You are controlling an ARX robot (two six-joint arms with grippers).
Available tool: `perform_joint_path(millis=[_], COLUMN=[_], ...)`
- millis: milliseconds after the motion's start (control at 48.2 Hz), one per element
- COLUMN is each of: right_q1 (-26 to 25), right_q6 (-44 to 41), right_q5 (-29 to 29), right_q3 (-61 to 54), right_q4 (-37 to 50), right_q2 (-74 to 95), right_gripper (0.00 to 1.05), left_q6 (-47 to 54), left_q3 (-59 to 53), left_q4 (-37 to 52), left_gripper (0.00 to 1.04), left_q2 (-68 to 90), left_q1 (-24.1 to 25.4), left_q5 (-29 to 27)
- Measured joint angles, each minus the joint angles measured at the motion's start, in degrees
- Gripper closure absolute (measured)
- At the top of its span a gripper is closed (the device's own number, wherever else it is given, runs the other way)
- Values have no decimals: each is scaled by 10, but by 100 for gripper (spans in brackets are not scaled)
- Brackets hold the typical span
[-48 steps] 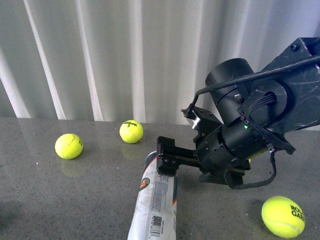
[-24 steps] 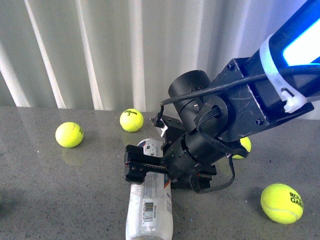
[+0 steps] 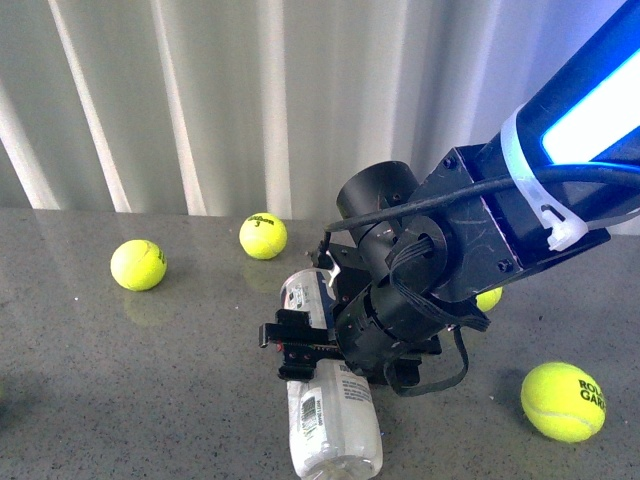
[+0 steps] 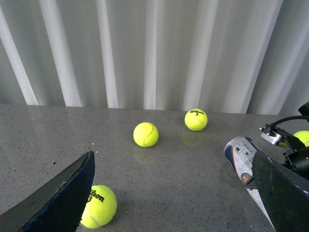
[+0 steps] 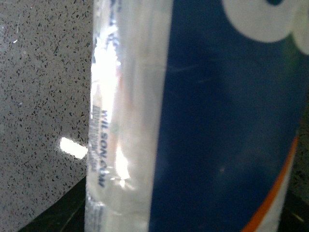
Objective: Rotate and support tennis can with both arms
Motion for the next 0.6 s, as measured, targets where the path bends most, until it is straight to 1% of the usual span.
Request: perform_joint_path(millis=[125, 249, 311, 415, 540, 602], right_q1=[-1, -2, -2, 2, 9, 12], right_q6=[-5, -26, -42, -96, -217, -309], right_q5=[6, 12, 28, 56, 94, 105], right_q3=[-2, -12, -19, -40, -69, -91], right_q4=[0, 6, 7, 17, 39, 61], right_q2=[-1, -13, -23, -49, -97, -123], right_gripper=[47, 62, 62, 62, 62, 62], left_q6=[0, 0, 0, 0, 0, 0], left_q3=[0, 0, 0, 0, 0, 0], left_q4=[0, 0, 0, 0, 0, 0], left_gripper=[7, 7, 7, 7, 7, 7], left_q2=[0, 0, 0, 0, 0, 0], left_q1=[0, 0, 0, 0, 0, 0], left_q5=[0, 0, 0, 0, 0, 0])
